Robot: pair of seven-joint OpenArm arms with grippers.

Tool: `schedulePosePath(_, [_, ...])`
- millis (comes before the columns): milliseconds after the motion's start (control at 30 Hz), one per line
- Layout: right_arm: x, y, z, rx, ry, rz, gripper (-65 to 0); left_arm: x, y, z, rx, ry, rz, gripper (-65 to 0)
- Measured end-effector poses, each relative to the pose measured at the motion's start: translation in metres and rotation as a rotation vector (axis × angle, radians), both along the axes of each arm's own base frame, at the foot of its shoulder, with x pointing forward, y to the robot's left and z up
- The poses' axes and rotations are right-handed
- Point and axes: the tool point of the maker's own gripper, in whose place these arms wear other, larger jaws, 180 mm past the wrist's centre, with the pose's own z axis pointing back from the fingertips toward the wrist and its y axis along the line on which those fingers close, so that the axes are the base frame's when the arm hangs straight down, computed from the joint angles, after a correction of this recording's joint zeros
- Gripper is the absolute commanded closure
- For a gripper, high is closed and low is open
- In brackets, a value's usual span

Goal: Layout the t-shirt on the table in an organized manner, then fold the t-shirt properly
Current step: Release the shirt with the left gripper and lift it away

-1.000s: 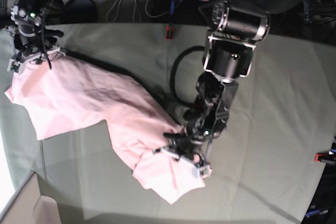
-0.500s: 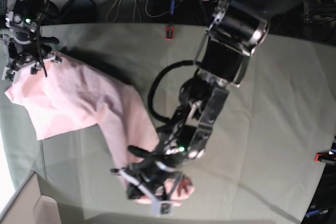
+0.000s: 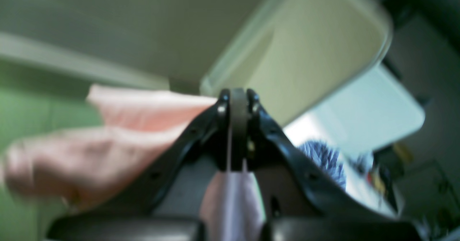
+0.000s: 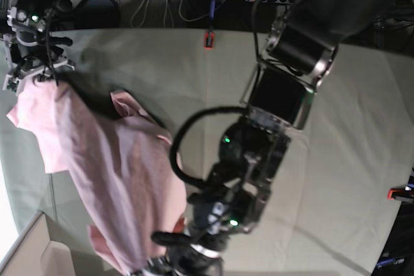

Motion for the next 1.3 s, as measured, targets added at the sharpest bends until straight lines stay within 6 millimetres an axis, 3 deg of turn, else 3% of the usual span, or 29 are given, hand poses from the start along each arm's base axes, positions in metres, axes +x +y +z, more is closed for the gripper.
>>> schedulePosePath(67, [0.0,0.0,0.0,0.0,0.0,0.0,-24.7,-0.007,0.015,0.017,-0.012,-0.068,0.017,-0.3])
schedulePosePath(133, [0.0,0.0,0.0,0.0,0.001,0.0,-24.7,-0.014,0.033,0.014,0.007,-0.083,0.026,-0.3])
schedulePosePath(233, [0.0,0.0,0.0,0.002,0.003,0.0,-24.7,-0.021,0.079,0.002,0.022,-0.072,0.111,-0.3])
schedulePosePath(300, [0.002,0.0,0.001,0.0,-0.003,0.003,-24.7,-0.031,0.104,0.014,0.013,-0.118,0.157,-0.3])
schedulePosePath(367, [0.003,0.002,0.0,0.003,-0.005,0.004,-24.7,-0.042,0.115,0.026,0.005,-0.164,0.167,-0.3])
schedulePosePath(433, [0.003,0.003,-0.001,0.006,-0.003,0.007,-24.7,-0.052,0.128,0.024,0.007,-0.174,0.189,-0.4])
schedulePosePath(633, [0.002,0.003,-0.001,0.006,0.001,0.007,-24.7,-0.054,0.16,-0.059,0.06,0.037,0.264,-0.5])
schedulePosePath(767, [0.002,0.003,0.0,0.005,-0.004,0.007,-24.7,-0.055,0.169,-0.104,0.084,0.143,0.282,-3.0])
schedulePosePath(833, [0.004,0.003,0.005,-0.002,-0.014,0.009,-24.7,-0.058,0.172,-0.126,0.102,0.197,0.287,-9.9])
schedulePosePath(933, [0.018,0.008,0.026,-0.033,-0.079,0.04,-25.4,-0.073,0.177,-0.158,0.116,0.271,0.294,-25.6])
schedulePosePath(1000, [0.029,0.026,0.03,-0.025,-0.095,0.098,-26.8,-0.082,0.189,-0.177,0.142,0.321,0.302,-36.2])
schedulePosePath(1100, [0.048,0.072,0.025,0.043,-0.104,0.233,-31.8,-0.093,0.221,-0.19,0.173,0.342,0.372,-46.4])
schedulePosePath(1200, [0.067,0.119,0.027,0.053,-0.113,0.391,-37.7,-0.113,0.253,-0.209,0.211,0.394,0.418,-48.5])
schedulePosePath(1300, [0.089,0.182,0.035,0.132,-0.163,0.552,-39.7,-0.132,0.289,-0.224,0.241,0.44,0.487,-48.6])
